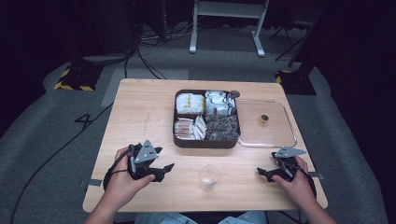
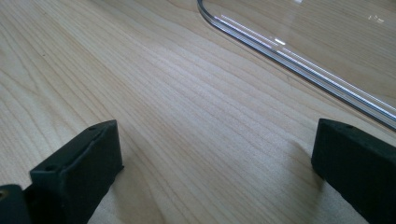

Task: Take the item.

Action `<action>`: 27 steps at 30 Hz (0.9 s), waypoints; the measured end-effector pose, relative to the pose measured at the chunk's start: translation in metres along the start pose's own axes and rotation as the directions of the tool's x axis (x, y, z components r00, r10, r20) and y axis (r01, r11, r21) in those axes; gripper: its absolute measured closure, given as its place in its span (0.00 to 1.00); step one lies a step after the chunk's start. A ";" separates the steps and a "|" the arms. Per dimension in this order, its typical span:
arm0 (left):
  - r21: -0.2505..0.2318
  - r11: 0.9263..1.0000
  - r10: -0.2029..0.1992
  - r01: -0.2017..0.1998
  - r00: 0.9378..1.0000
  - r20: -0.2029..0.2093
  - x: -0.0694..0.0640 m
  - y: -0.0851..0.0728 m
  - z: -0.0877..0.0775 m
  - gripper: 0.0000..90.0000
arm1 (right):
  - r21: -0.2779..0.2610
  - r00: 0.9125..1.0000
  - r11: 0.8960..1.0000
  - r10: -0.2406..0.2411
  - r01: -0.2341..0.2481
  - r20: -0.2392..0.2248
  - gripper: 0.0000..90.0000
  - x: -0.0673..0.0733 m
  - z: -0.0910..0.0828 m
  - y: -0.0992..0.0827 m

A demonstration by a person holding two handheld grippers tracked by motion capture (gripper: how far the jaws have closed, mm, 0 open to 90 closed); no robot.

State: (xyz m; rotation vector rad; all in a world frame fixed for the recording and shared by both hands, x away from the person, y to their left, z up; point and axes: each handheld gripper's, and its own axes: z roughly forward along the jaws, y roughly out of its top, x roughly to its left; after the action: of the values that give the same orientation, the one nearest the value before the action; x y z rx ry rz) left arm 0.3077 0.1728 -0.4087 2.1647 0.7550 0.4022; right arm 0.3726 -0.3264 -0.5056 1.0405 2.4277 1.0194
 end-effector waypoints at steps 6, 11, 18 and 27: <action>0.047 0.999 -0.008 0.010 0.999 -0.037 0.008 -0.013 0.003 0.33 | 0.000 1.000 1.000 0.000 0.000 0.000 0.02 0.000 0.000 0.000; 0.108 0.993 -0.041 0.049 0.996 -0.080 0.020 -0.031 0.011 0.33 | 0.000 1.000 1.000 -0.001 0.001 0.000 0.02 0.000 0.000 0.000; 0.148 0.984 -0.086 0.100 0.992 -0.097 0.030 -0.049 0.014 0.32 | 0.000 1.000 1.000 -0.001 0.001 0.000 0.02 0.000 0.000 0.000; 0.207 0.966 -0.130 0.153 0.984 -0.120 0.037 -0.075 0.021 0.31 | 0.000 1.000 1.000 -0.001 0.001 0.000 0.02 0.000 0.000 0.000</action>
State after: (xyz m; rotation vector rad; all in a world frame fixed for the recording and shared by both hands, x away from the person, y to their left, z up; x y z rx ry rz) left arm 0.3184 0.2223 -0.4787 2.2852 1.0486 0.3767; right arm 0.3726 -0.3264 -0.5056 1.0395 2.4278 1.0192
